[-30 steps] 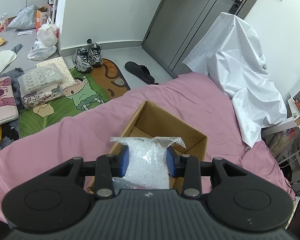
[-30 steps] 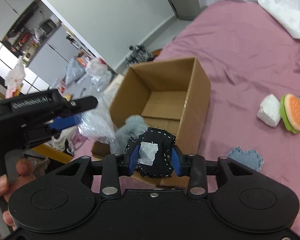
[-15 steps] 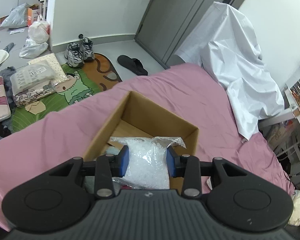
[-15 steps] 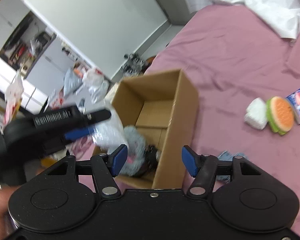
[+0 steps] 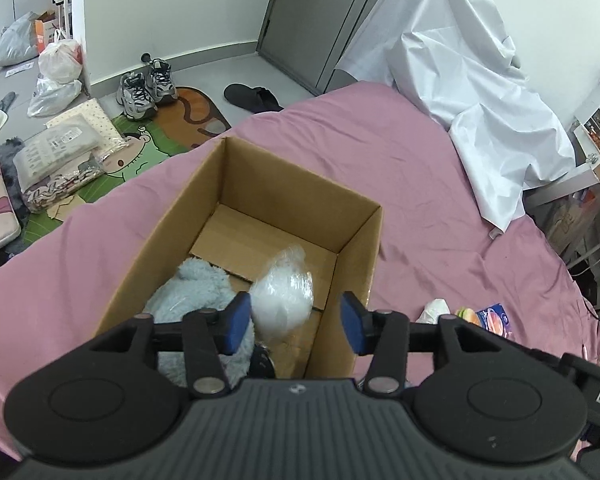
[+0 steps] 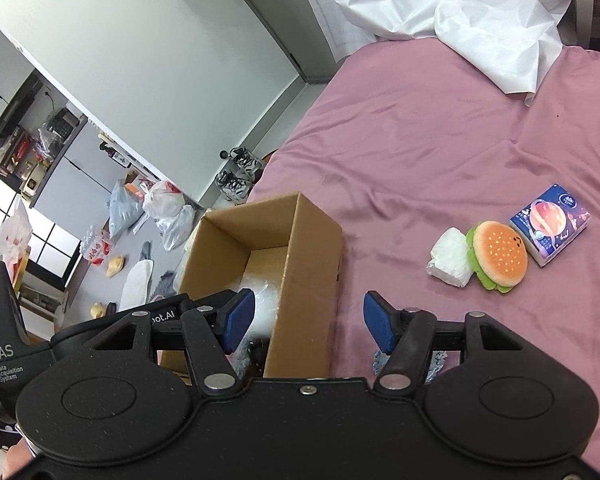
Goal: Organize soft objects
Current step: 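Open both grippers over the box to drop the pad and filling bag, then move the left gripper over the blue denim heart pad on the bed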
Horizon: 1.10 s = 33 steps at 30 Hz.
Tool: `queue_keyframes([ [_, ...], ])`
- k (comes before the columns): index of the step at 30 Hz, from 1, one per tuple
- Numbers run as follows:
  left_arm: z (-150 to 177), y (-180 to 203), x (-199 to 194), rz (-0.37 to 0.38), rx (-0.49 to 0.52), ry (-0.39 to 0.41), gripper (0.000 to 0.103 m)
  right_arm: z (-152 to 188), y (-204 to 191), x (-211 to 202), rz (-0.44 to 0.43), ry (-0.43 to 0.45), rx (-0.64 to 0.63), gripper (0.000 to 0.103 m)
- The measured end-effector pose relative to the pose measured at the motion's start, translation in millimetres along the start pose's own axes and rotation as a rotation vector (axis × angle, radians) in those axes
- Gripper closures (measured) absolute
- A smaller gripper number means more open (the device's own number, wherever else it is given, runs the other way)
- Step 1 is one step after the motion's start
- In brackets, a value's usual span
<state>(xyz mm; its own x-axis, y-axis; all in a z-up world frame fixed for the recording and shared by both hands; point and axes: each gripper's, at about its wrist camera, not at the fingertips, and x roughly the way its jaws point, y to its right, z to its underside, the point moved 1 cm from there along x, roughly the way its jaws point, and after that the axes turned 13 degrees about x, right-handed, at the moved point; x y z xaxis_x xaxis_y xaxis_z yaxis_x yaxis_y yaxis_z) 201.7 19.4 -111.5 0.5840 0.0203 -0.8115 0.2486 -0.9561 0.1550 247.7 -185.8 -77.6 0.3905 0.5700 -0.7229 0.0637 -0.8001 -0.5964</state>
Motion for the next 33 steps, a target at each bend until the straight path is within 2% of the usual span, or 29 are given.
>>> queue_keyframes([
  [8,-3,1,-15,-0.014,0.008,0.025,0.044,0,-1,-3,0.012,0.005,-0.012,0.043],
  [10,-4,2,-19,-0.014,0.016,0.03,0.04,-1,-1,-5,0.013,0.011,-0.012,0.041],
  [12,-4,4,-23,-0.016,0.029,0.036,0.029,-2,-1,-7,0.016,0.015,-0.015,0.039],
  [13,-4,5,-24,-0.022,0.037,0.038,0.027,-2,-1,-7,0.02,0.016,-0.018,0.038],
  [17,-4,12,-28,-0.043,0.079,0.037,0.021,-3,2,-12,0.024,0.028,-0.024,0.026],
  [20,-3,17,-31,-0.057,0.094,0.03,0.017,-6,6,-17,0.029,0.034,-0.025,0.025],
  [27,0,29,-44,-0.102,0.146,0.044,0.01,-12,16,-35,0.01,0.053,-0.033,0.007],
  [30,2,33,-47,-0.104,0.149,0.039,0.004,-14,20,-42,0.011,0.066,-0.031,0.007],
  [33,6,40,-51,-0.104,0.166,0.038,0.003,-16,25,-48,0.003,0.072,-0.024,0.006],
])
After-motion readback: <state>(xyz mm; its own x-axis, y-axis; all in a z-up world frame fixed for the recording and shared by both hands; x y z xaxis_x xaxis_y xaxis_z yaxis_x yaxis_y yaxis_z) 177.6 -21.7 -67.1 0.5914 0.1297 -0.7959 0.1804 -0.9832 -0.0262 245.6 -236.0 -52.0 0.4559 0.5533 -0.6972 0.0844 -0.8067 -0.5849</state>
